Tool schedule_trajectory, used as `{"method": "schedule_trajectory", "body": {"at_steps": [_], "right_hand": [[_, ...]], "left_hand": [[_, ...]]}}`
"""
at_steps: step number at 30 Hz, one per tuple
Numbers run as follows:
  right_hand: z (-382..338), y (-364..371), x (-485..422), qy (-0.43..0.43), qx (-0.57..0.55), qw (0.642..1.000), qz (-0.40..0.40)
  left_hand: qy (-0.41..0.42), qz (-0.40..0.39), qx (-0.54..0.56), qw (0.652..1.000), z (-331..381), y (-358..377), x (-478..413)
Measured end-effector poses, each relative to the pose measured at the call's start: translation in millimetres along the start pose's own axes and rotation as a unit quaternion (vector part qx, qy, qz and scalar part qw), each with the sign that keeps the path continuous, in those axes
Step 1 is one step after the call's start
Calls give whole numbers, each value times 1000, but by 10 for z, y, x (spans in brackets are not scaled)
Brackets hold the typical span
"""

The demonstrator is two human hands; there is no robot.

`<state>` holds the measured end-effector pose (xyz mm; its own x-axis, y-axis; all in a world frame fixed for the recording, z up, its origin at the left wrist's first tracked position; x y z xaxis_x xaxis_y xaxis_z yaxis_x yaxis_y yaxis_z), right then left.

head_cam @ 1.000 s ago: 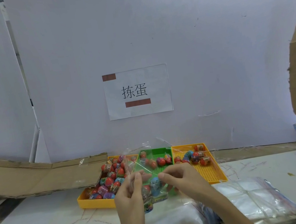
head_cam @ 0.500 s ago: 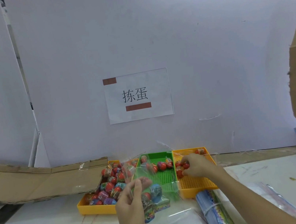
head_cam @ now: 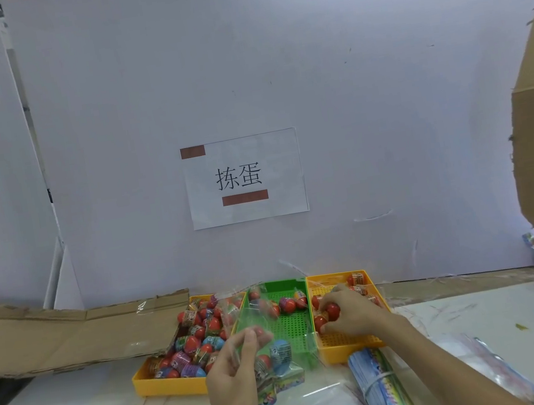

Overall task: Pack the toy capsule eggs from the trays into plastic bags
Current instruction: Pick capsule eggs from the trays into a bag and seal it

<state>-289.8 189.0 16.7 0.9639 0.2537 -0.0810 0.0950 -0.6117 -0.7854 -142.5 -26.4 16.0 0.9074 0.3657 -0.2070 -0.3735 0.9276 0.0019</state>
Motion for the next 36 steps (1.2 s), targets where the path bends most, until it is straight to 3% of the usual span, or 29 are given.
{"method": "schedule_trajectory", "body": {"at_steps": [8,16,23,26,29,32,34,36], "right_hand": [[9,-29,89,-15,-7,1000,5],[-64,-105,294,-41,-106,986,121],[-37,14,470,29,-130,984,118],[-99,-30,533,18,-117,978,172],[-233,-147,636,-45,-318,913,251],[-410,-251,760,-101,-483,832,253],[-523,-284,824,-158,-517,805,243],[-634,-277,890,-215,-500,805,238]], "left_hand": [[-1,0,-3,1000,-18,7,-24],[11,5,-12,1000,-95,21,-79],[24,-4,-37,999,-62,38,-56],[36,-13,-50,998,-46,41,-39],[44,-27,-57,997,-24,48,-16],[58,-47,-71,995,0,65,22],[65,-64,-79,993,17,77,47],[72,-78,-86,991,28,86,64]]}}
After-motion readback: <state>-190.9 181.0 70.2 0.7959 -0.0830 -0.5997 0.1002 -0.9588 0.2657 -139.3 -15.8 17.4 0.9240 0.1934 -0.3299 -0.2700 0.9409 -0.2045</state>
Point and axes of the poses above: each hand's wrist, its own x-axis away from the middle knuckle, its own y-axis out of the palm, z = x × y, the point moved 1 cm from there along -x, towards the middle knuckle, and after that the axes turned 14 degrees about -x, right-handed, at the moved point
